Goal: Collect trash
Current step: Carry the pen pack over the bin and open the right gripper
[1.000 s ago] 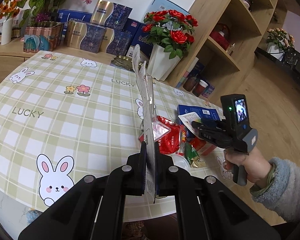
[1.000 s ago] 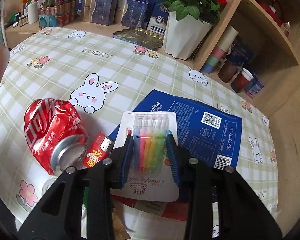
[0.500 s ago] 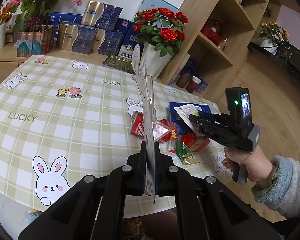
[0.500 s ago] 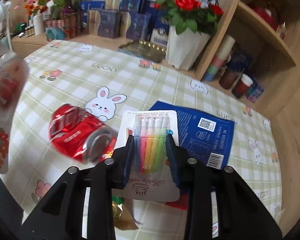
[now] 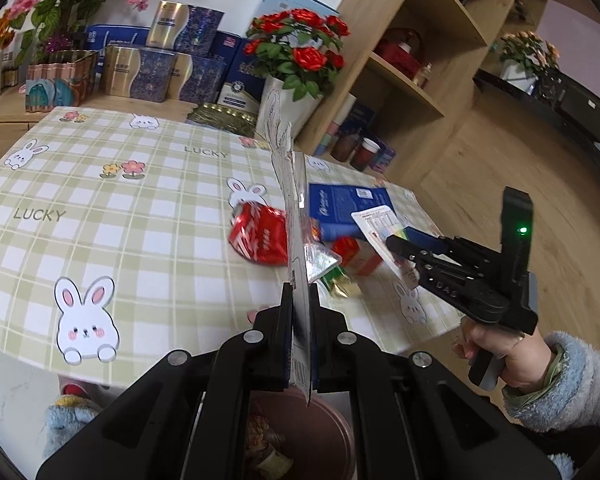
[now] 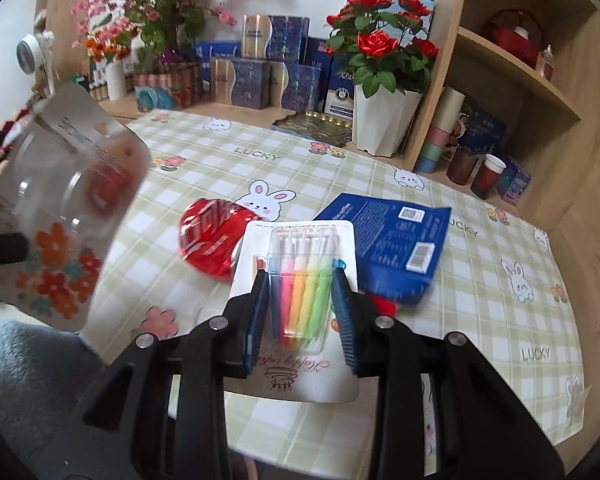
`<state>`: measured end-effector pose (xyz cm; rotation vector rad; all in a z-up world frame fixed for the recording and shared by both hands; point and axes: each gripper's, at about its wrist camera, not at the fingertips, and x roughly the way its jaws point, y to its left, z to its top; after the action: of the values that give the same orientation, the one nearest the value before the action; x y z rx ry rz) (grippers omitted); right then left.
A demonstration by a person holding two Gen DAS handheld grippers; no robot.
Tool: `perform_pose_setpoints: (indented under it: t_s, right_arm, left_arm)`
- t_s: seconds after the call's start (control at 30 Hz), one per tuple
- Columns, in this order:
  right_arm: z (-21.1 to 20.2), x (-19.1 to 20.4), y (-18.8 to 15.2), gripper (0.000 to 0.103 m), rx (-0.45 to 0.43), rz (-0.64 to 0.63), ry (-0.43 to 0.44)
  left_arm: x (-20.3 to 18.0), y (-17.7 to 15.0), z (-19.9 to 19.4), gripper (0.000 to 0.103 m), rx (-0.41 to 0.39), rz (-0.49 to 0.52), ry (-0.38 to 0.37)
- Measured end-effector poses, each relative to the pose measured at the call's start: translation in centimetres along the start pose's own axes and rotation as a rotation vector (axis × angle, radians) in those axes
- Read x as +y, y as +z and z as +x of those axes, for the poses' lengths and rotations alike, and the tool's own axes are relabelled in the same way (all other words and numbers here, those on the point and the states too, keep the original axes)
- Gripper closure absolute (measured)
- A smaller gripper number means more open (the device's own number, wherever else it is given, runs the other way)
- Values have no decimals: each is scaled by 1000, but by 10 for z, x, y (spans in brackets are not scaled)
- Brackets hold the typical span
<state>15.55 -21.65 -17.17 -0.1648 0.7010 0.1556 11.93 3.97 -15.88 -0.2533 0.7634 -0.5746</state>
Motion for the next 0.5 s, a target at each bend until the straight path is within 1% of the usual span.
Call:
perform_pose_setpoints:
  t_s: [0.17, 0.27, 0.4, 0.5]
  right_arm:
    - [-36, -2, -23, 68, -27, 40, 50]
    - [-55, 2, -36, 68, -40, 35, 70]
    - [-75, 9, -57, 68, -36, 40, 99]
    - [-83, 13, -71, 68, -24, 43, 117]
  left_arm:
    - [-16, -15, -13, 96, 20, 35, -8]
    - [-25, -25, -22, 96, 28, 51, -11]
    - [-32, -37, -31, 96, 39, 62, -12]
    - [-35, -47, -38, 96, 45, 65, -9]
